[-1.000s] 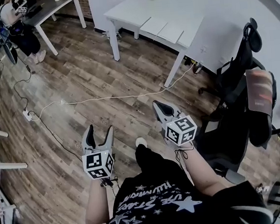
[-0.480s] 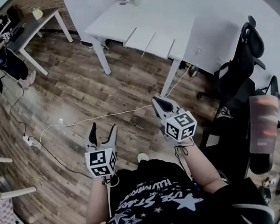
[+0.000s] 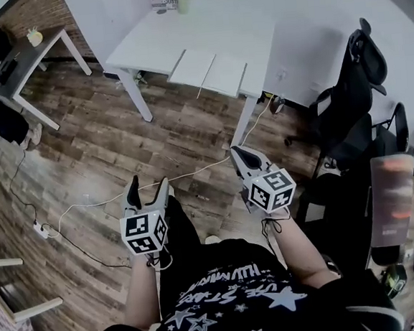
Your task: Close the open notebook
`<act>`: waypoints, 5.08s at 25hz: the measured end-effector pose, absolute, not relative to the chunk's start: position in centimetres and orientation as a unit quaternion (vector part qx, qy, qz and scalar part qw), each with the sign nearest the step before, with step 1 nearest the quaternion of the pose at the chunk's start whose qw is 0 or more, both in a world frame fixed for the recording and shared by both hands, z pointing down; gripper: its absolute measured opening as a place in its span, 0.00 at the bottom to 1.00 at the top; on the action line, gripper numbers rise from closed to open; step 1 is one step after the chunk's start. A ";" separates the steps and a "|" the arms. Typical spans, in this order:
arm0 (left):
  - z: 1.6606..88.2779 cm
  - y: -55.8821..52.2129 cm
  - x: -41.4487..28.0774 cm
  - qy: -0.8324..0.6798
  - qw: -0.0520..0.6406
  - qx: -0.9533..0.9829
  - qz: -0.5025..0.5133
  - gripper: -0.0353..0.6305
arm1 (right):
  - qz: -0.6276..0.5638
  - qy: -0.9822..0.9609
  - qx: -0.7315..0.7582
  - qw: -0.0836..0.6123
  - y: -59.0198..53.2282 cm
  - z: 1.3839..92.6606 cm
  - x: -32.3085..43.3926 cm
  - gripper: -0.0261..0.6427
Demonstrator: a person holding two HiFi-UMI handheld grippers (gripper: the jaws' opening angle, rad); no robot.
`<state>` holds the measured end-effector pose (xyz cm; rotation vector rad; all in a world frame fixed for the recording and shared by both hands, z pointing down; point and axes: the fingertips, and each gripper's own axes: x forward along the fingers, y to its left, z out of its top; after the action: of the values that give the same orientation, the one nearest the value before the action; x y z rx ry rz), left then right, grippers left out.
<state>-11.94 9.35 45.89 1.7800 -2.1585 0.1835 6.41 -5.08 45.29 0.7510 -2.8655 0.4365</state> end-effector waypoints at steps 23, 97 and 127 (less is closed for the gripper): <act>49.3 -17.2 -25.0 -0.623 0.295 0.724 0.035 0.57 | 0.180 -0.885 0.422 0.076 -24.1 46.0 -0.8 0.04; 47.4 -34.7 -15.0 -0.548 0.243 0.785 0.157 0.12 | 0.225 -0.830 0.506 0.058 -33.5 48.5 6.1 0.04; 55.4 -35.4 1.6 -0.494 0.147 0.798 0.312 0.12 | 0.256 -0.813 0.520 0.054 -32.3 51.1 17.5 0.04</act>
<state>1.59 -35.39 55.39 2.2972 -1.4217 0.8970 17.50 -32.33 51.06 1.5810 -2.4703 0.7786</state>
